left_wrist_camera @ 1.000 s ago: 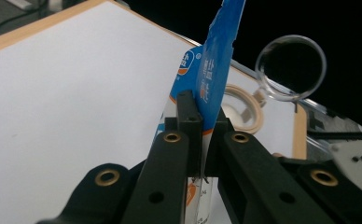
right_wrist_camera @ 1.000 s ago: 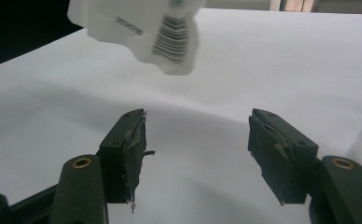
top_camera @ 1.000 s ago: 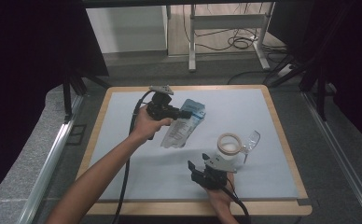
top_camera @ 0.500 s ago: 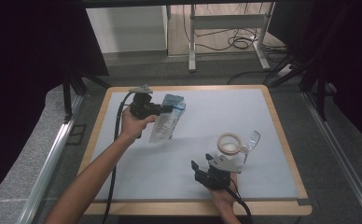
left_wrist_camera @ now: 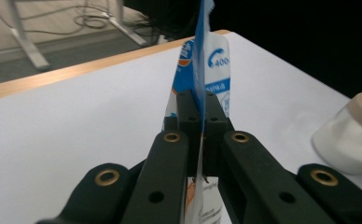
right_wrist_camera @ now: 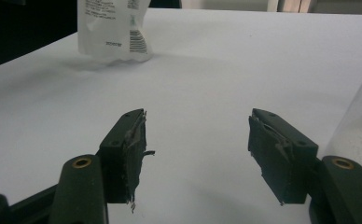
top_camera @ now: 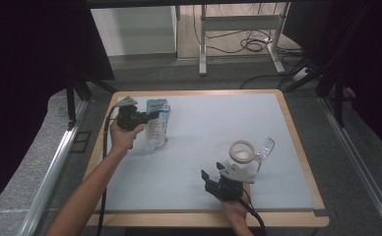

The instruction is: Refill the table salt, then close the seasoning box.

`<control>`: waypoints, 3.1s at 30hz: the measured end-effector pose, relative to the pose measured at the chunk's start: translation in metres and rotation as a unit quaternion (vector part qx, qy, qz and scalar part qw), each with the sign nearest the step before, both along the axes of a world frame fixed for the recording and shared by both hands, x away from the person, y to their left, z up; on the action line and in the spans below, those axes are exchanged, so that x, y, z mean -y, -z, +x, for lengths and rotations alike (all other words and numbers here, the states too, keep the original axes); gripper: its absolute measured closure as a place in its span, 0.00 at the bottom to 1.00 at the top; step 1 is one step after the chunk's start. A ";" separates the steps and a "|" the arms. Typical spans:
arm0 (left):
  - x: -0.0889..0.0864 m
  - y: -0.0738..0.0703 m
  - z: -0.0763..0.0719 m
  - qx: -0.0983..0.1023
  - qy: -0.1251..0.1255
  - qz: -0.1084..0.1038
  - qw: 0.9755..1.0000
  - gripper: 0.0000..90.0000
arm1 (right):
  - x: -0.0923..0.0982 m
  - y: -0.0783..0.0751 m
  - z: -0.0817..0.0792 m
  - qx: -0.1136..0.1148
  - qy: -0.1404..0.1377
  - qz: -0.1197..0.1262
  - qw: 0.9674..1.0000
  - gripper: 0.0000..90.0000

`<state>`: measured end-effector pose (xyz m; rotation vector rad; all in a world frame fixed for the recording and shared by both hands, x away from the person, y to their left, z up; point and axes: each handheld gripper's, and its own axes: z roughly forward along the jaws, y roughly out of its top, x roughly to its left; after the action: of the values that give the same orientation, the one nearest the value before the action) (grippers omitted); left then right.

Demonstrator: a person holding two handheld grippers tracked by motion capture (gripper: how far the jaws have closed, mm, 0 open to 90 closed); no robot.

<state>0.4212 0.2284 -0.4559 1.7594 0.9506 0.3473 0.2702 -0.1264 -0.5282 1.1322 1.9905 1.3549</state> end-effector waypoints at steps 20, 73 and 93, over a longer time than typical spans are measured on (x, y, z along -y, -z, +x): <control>-0.019 0.013 -0.047 0.054 -0.026 0.040 0.997 1.00 | 0.014 -0.003 -0.001 0.003 0.011 0.008 1.000 0.42; -0.003 0.013 -0.038 0.033 -0.010 0.038 0.999 1.00 | 0.141 -0.051 -0.050 0.088 0.064 -0.006 0.994 0.81; -0.003 0.013 -0.039 0.032 -0.008 0.036 0.999 1.00 | 0.156 -0.078 0.019 0.063 0.068 0.018 0.996 1.00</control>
<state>0.3826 0.2310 -0.4692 1.7968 0.9170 0.4497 0.2893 -0.2820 -0.4498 1.1463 1.7739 1.3619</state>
